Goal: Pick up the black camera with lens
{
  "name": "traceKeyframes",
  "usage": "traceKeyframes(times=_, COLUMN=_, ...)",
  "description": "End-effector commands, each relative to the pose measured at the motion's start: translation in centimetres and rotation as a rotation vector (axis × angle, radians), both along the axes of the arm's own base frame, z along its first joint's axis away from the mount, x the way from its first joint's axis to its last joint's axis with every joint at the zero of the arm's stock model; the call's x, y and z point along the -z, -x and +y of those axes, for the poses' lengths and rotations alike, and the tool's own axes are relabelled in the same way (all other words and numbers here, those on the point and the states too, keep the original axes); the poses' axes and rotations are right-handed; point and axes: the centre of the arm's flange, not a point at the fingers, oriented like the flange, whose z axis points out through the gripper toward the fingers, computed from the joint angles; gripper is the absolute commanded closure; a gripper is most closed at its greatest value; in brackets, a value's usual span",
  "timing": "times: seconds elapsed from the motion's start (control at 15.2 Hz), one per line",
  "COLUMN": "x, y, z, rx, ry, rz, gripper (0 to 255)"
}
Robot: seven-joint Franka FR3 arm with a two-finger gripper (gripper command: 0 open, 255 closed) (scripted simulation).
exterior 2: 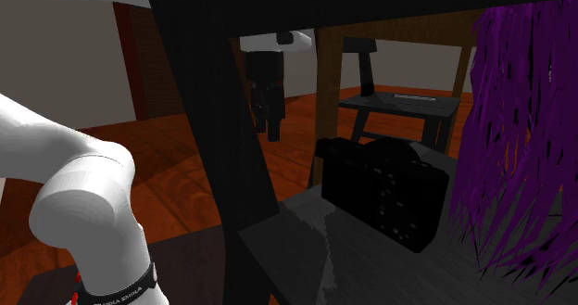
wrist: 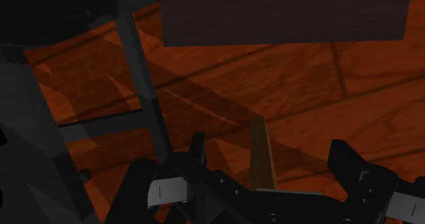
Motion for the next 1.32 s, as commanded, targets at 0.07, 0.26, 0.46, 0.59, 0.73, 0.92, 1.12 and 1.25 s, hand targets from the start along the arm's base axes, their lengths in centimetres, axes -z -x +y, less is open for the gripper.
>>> traceKeyframes(times=0.07, x=-0.4, y=-0.5, z=-1.2, rx=0.035, ry=0.003, rz=0.004, gripper=0)
traceKeyframes(times=0.26, x=-1.6, y=-1.8, z=-4.7, rx=0.139, ry=0.013, rz=0.015, gripper=0)
traceKeyframes(times=0.46, x=-2.8, y=-2.7, z=-8.4, rx=0.243, ry=0.023, rz=0.027, gripper=0)
traceKeyframes(times=0.59, x=-3.7, y=-3.1, z=-10.9, rx=0.313, ry=0.030, rz=0.034, gripper=0)
traceKeyframes(times=0.73, x=-4.5, y=-3.3, z=-13.4, rx=0.382, ry=0.036, rz=0.042, gripper=0)
traceKeyframes(times=0.92, x=-5.8, y=-3.4, z=-17.2, rx=0.486, ry=0.046, rz=0.054, gripper=0)
traceKeyframes(times=1.12, x=-7.2, y=-3.1, z=-20.9, rx=0.591, ry=0.056, rz=0.065, gripper=0)
traceKeyframes(times=1.25, x=-8.1, y=-2.6, z=-23.3, rx=0.660, ry=0.062, rz=0.073, gripper=0)
